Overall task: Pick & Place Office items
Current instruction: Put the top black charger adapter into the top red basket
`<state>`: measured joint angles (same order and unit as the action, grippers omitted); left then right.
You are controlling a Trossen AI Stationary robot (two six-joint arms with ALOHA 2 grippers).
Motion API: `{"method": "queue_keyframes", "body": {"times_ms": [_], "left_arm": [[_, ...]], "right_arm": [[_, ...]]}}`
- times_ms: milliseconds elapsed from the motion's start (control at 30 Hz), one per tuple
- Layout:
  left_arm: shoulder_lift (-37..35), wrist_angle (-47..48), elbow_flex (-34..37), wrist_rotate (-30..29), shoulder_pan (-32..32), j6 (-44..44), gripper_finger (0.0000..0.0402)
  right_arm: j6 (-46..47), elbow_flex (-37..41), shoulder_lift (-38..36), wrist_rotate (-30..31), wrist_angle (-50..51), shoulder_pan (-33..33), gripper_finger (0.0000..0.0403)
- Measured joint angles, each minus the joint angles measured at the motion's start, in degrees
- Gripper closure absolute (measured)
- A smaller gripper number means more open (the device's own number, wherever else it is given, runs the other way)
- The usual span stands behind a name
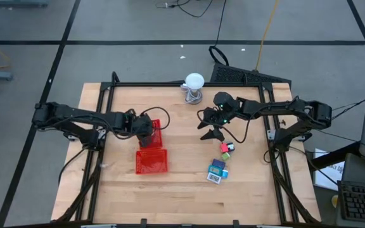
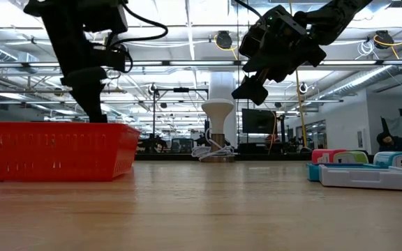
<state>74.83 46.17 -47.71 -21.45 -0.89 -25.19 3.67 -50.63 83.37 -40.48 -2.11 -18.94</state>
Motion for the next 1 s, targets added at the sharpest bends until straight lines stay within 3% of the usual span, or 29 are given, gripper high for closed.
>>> {"method": "queue_keyframes", "body": {"times_ms": [767,1000], "left_arm": [[0.25,-4.52,3.39,1.83,-2.09,-2.60,0.0252],[4.81,-4.50,3.39,2.59,-2.09,-3.67,0.0252]], "right_arm": [[-0.27,0.00,-0.04,0.00,-0.20,0.00,0.0090],[-0.27,-0.02,-0.03,0.00,-0.21,0.00,0.0090]]}}
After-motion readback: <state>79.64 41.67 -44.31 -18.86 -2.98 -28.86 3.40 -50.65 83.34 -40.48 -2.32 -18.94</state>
